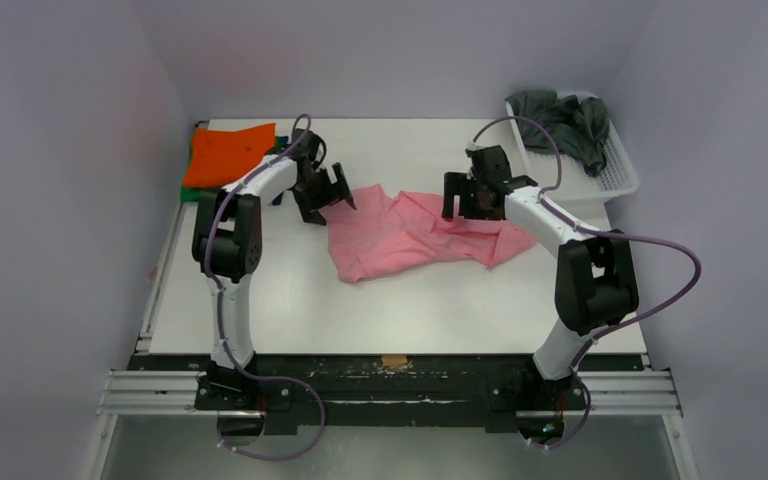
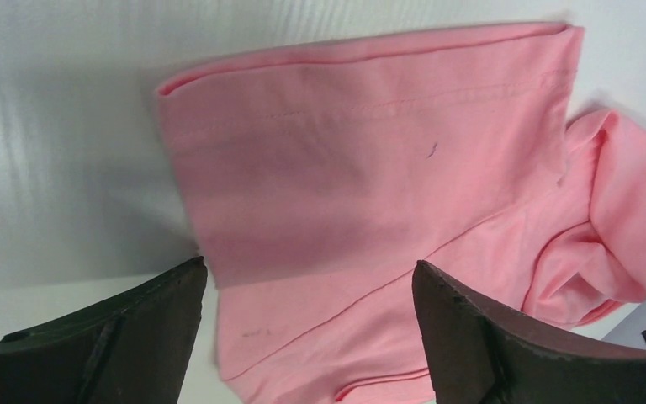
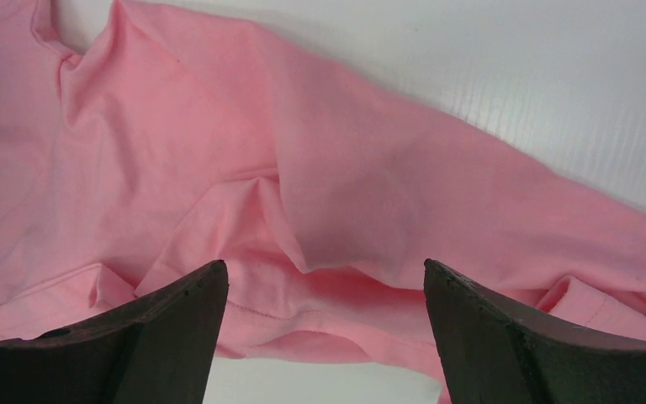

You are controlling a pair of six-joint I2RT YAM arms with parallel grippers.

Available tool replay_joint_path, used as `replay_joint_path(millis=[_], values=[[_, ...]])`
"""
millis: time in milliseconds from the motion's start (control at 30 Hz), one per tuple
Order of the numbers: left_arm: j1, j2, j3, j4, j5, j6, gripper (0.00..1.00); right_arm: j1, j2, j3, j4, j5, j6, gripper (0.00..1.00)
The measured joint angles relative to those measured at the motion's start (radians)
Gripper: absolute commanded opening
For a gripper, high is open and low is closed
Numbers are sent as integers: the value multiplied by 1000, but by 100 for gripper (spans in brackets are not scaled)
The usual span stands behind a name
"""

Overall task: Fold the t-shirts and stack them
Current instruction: Flatten out the tshirt

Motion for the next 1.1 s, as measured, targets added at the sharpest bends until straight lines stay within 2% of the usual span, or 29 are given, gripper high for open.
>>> replay_joint_path(millis=[133, 200, 267, 333, 567, 767, 833, 1100], values=[[-22, 47, 63, -2, 19, -19, 70, 0, -3, -12, 1, 0, 3, 82], [-35, 64, 88, -4, 16, -21, 57, 0, -14, -24, 1, 0, 5, 82], [-52, 81, 108, -6, 8, -21, 36, 0, -36, -44, 2, 2, 6, 82], [-71, 103, 129, -10, 2, -20, 1, 0, -77, -79, 3, 8, 6, 82], [-96, 118, 121, 34, 19, -1, 0, 0, -165, -152, 24, 10, 18, 81], [-96, -84, -139, 154, -23, 41, 0, 0, -157, -165, 75, 8, 49, 72], [-96, -147, -175, 162, -42, 55, 0, 3, -144, -164, 114, 8, 60, 67], [-96, -318, -257, 198, -89, 97, 0, 36, 2, -122, 141, 22, 66, 58]])
